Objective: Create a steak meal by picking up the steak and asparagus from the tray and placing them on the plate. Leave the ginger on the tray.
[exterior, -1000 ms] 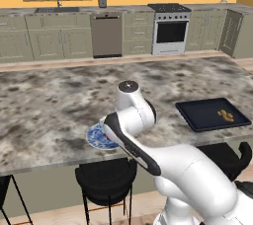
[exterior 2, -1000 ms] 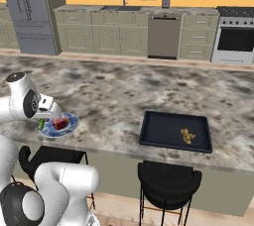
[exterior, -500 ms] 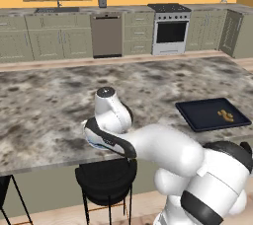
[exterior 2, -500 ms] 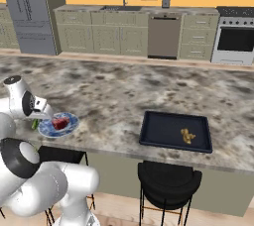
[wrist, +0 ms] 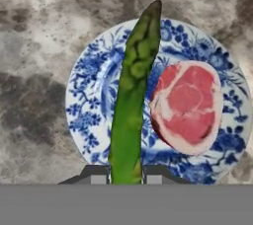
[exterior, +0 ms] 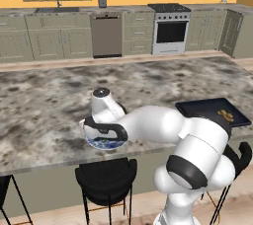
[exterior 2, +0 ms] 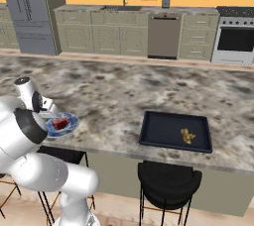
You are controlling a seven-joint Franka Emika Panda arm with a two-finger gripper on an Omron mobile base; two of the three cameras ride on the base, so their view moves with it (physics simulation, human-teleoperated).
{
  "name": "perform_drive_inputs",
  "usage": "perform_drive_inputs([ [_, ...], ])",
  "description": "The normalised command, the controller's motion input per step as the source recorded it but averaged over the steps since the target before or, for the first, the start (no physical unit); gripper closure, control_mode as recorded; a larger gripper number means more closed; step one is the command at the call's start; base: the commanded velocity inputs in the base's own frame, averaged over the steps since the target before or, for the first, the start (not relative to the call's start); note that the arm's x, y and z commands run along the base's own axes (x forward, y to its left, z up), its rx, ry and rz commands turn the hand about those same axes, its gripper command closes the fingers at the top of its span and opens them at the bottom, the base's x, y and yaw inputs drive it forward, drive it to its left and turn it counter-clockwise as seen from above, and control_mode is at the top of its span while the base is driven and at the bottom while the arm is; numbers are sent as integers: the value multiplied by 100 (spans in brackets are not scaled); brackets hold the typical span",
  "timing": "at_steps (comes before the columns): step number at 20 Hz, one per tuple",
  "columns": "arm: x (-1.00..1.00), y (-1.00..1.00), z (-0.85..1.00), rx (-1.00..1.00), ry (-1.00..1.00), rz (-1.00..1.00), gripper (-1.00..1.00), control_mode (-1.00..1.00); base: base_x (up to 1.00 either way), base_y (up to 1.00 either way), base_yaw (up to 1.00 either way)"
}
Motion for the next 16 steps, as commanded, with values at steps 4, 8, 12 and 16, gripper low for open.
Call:
perform_drive_inputs([
  [4,30,0,-49,0,0,0,100,-100,0,0,0],
  [8,29,0,-38,0,0,0,100,-100,0,0,0],
  [12,29,3,-14,0,0,0,100,-100,0,0,0],
  [16,11,0,-3,0,0,0,-100,-100,0,0,0],
])
